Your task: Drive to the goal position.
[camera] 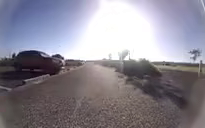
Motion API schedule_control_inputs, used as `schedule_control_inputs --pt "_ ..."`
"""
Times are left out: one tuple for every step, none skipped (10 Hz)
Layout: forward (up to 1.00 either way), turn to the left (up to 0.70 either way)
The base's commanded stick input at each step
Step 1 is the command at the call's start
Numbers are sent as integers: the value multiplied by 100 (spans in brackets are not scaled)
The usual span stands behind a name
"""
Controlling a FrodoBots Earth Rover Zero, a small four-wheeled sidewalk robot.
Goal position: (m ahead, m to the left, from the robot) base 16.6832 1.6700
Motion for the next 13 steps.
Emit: schedule_control_inputs --pt "70 0" --pt "70 0" --pt "70 0" --pt "70 0" --pt "70 0" --pt "70 0" --pt "70 0" --pt "70 0" --pt "70 0" --pt "70 0" --pt "70 0" --pt "70 0" --pt "70 0"
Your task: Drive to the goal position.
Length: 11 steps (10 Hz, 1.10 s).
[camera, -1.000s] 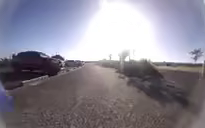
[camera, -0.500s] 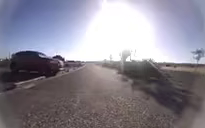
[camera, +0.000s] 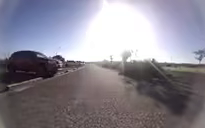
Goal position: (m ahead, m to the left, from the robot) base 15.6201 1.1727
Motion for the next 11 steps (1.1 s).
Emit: schedule_control_inputs --pt "70 0" --pt "70 0" --pt "70 0" --pt "70 0" --pt "70 0" --pt "70 0" --pt "70 0" --pt "70 0" --pt "70 0" --pt "70 0" --pt "70 0"
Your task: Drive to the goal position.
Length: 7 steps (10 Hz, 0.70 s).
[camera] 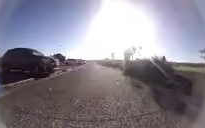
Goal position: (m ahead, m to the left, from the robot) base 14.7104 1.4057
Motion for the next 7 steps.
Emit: schedule_control_inputs --pt "70 0" --pt "70 0" --pt "70 0" --pt "70 0" --pt "70 0" --pt "70 0" --pt "70 0"
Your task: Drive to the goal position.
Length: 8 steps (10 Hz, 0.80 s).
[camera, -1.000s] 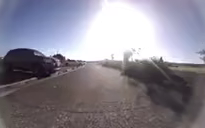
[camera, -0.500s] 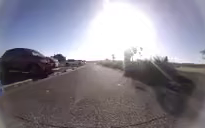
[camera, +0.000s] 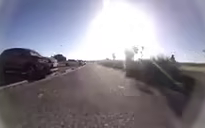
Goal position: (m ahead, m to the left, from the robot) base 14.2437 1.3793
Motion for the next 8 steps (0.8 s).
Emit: schedule_control_inputs --pt "70 0" --pt "70 0" --pt "70 0" --pt "70 0" --pt "70 0" --pt "70 0" --pt "70 0" --pt "70 0"
